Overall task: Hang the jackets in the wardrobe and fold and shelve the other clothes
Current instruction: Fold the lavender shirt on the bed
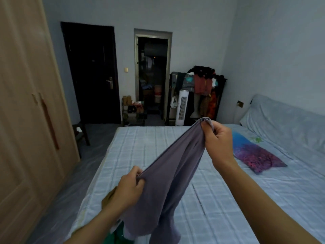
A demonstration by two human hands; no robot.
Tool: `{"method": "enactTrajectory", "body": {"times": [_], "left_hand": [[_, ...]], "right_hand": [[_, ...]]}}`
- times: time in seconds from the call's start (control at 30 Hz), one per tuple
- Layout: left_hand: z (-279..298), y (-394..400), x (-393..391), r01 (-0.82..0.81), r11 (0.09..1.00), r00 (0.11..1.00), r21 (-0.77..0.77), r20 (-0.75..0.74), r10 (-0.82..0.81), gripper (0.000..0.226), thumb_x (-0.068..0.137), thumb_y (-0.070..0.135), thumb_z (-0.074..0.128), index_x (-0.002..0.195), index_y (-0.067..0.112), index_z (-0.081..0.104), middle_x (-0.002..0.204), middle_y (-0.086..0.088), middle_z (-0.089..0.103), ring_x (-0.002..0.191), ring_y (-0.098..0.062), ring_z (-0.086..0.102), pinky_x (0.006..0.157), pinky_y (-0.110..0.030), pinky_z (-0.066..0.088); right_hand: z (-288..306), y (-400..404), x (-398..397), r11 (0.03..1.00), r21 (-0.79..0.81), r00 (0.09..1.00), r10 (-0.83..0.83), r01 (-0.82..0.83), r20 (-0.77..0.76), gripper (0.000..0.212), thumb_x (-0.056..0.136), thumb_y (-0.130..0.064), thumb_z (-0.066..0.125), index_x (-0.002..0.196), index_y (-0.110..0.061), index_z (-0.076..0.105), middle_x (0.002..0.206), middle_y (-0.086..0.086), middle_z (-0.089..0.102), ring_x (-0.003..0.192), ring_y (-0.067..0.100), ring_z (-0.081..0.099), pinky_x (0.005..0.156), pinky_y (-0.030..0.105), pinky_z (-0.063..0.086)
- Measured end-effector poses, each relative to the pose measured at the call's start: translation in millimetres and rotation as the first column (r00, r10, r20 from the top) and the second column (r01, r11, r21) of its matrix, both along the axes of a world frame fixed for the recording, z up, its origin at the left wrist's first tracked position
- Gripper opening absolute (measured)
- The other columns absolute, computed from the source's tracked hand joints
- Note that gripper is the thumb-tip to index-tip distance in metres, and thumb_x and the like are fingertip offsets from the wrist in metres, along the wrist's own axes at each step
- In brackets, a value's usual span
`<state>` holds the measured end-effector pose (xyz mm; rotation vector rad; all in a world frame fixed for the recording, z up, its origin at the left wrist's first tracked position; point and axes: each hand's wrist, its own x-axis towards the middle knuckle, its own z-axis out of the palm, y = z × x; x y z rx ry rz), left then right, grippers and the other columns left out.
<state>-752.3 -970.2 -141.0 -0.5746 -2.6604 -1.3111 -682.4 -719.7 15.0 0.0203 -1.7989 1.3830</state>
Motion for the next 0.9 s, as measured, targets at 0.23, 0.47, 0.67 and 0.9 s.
{"method": "enactTrajectory", "body": {"times": [0.23,0.47,0.67,0.9], "left_hand": [[93,55,9,0.218,0.968,0.926,-0.128,-0.287,-0.246,0.043,0.085,0.056,0.056,0.066,0.018,0.053,0.058,0.005,0.051,0.054,-0.007,0.049,0.054,-0.022,0.034],[124,84,-7,0.196,0.911,0.876,-0.363,-0.353,-0.33,0.029,0.083,0.032,0.069,0.065,0.029,0.045,0.064,0.012,0.05,0.061,-0.004,0.049,0.056,-0.029,0.037],[104,120,-34,0.069,0.971,0.932,-0.228,-0.332,-0.144,0.036,0.092,0.01,0.063,0.072,0.034,0.046,0.069,0.013,0.054,0.067,-0.004,0.052,0.061,-0.031,0.038],[123,126,-90,0.235,0.947,0.934,-0.217,-0.219,-0.282,0.031,0.08,0.025,0.081,0.062,0.021,0.056,0.059,0.005,0.055,0.058,-0.009,0.051,0.056,-0.025,0.036]], "right_hand": [[37,140,22,0.988,-0.14,0.994,-0.07,0.058,-0.08,0.046,0.098,-0.029,0.058,0.055,-0.023,0.043,0.052,-0.013,0.03,0.052,0.006,0.025,0.049,0.026,0.023],[61,222,29,0.977,-0.193,0.99,-0.109,0.09,-0.09,0.053,0.1,-0.024,0.056,0.053,-0.023,0.032,0.043,-0.015,0.026,0.045,0.001,0.021,0.042,0.02,0.02],[47,253,16,0.973,-0.168,0.986,-0.166,0.159,-0.03,0.06,0.1,-0.029,0.056,0.043,-0.024,0.035,0.042,-0.013,0.027,0.044,0.003,0.022,0.043,0.022,0.021],[43,295,-23,0.949,-0.08,0.952,-0.308,0.306,-0.003,0.047,0.098,-0.03,0.058,0.059,-0.009,0.041,0.059,0.003,0.028,0.056,0.013,0.026,0.054,0.031,0.02]]}}
